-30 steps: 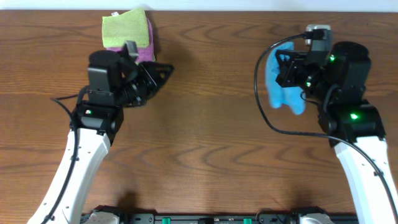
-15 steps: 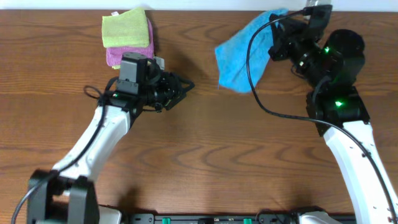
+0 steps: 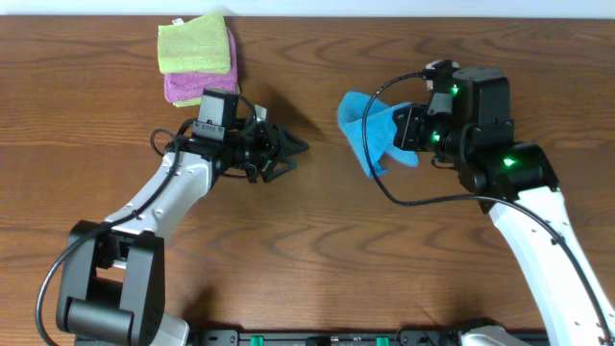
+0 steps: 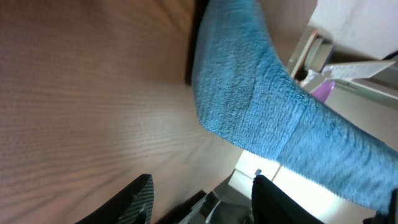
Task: Fold the cloth
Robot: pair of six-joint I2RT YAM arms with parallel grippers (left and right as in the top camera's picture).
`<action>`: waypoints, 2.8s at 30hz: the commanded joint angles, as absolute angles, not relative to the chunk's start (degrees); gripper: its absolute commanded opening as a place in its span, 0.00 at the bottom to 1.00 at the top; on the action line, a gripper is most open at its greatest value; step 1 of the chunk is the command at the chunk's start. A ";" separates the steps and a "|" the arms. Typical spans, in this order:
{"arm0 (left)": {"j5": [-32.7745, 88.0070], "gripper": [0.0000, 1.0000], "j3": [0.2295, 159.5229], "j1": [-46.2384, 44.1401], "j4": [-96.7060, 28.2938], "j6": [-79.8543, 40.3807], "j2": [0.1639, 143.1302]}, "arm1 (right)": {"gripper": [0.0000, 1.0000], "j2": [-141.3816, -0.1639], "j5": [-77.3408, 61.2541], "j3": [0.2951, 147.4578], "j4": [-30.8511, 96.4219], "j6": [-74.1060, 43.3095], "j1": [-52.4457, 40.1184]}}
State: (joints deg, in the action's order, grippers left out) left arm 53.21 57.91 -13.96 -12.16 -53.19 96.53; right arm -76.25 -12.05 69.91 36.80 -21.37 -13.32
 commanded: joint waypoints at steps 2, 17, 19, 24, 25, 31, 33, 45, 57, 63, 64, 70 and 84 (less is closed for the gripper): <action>53.10 0.57 58.96 -17.41 -13.08 -50.13 96.90 | 0.02 -76.29 -2.46 70.50 36.64 -20.47 -13.69; 50.65 0.56 58.96 -30.83 -6.37 -56.51 100.44 | 0.02 -75.31 -3.03 70.65 27.77 -19.75 -14.39; 50.92 0.54 58.96 -30.59 -6.59 -55.64 100.44 | 0.02 -72.99 0.30 71.22 31.18 -20.97 -15.22; 49.95 0.54 58.96 -30.15 -6.66 -53.76 100.44 | 0.02 -63.26 8.43 72.01 38.94 -22.70 -17.65; 49.41 0.54 58.96 -30.09 -6.85 -53.71 100.44 | 0.02 -60.86 8.60 72.01 41.36 -24.69 -17.87; 48.60 0.54 58.96 -30.02 -6.87 -53.52 100.44 | 0.02 -52.97 8.49 72.01 50.85 -32.01 -19.22; 48.34 0.54 58.96 -30.00 -7.03 -53.52 100.44 | 0.02 -51.62 8.34 72.01 52.93 -33.54 -19.79; 44.36 0.50 58.98 -26.02 -7.49 -45.43 100.42 | 0.02 -58.83 8.40 71.26 65.54 -37.91 -21.08; 44.18 0.58 58.98 -17.85 -12.12 -40.42 100.38 | 0.02 -81.38 15.49 71.07 41.23 -30.72 -21.08; 45.19 0.63 58.98 -17.85 -12.16 -39.81 100.38 | 0.94 -90.52 19.90 71.07 33.54 -29.95 -21.04; 46.65 0.63 58.98 -18.02 -12.16 -39.81 100.38 | 0.99 -92.09 19.99 71.07 32.14 -28.93 -21.04; 56.49 0.63 58.98 -20.91 -12.16 -41.65 100.38 | 0.99 -91.22 19.94 71.57 33.76 -21.91 -20.97; 56.45 0.80 58.98 -39.03 2.22 -52.71 100.40 | 0.99 -80.62 3.57 71.57 45.91 -7.05 10.68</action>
State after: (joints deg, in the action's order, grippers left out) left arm 56.99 58.00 -37.65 1.91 -51.46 100.05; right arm -81.30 11.62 71.20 45.60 -14.90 6.31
